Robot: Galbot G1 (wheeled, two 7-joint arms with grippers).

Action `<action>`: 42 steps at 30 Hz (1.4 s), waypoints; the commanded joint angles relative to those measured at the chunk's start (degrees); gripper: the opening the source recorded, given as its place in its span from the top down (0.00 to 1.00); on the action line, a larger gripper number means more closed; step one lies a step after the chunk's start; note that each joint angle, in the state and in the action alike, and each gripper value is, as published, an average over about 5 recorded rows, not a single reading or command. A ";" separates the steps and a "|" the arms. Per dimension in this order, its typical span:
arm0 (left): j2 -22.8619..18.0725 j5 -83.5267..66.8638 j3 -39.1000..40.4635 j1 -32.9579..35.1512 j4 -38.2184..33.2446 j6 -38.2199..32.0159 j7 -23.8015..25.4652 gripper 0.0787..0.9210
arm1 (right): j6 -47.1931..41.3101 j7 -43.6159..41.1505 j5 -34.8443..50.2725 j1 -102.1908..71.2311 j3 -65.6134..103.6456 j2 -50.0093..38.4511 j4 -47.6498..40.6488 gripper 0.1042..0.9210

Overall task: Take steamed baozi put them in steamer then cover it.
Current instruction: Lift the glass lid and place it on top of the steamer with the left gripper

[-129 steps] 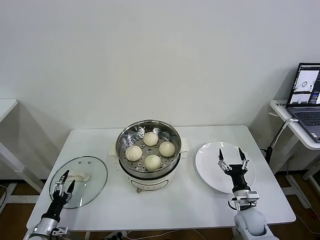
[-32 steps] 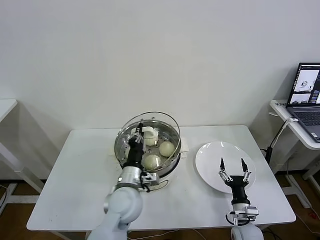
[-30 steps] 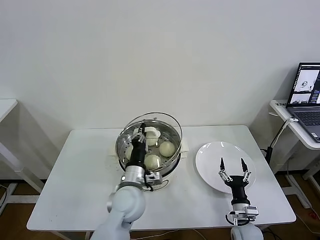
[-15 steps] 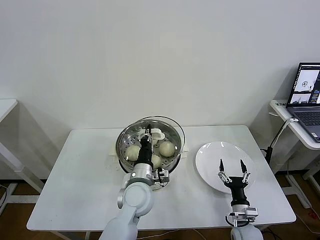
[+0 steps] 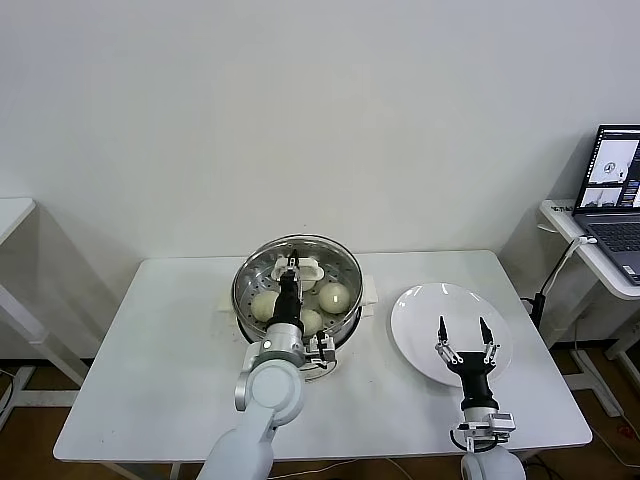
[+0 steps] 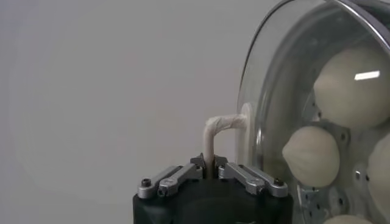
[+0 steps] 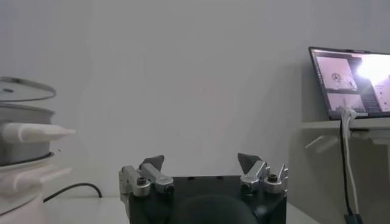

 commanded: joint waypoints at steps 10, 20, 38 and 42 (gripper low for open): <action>-0.40 1.35 -1.15 0.01 1.66 -0.84 0.30 0.87 | 0.50 -0.11 -0.05 0.28 -0.04 0.25 -0.81 0.12; -0.49 1.42 -1.31 0.33 2.04 -1.12 0.24 0.87 | 0.39 -0.08 0.02 0.77 -0.10 0.13 -0.85 0.12; -0.44 2.32 -1.45 1.22 -0.04 -1.59 -0.74 0.75 | 0.20 -0.05 0.02 0.68 -0.08 0.21 -0.43 0.12; 0.44 1.59 -1.13 2.29 -2.50 -1.53 -0.42 0.61 | 0.15 -0.05 0.00 0.71 -0.14 0.22 -0.35 0.12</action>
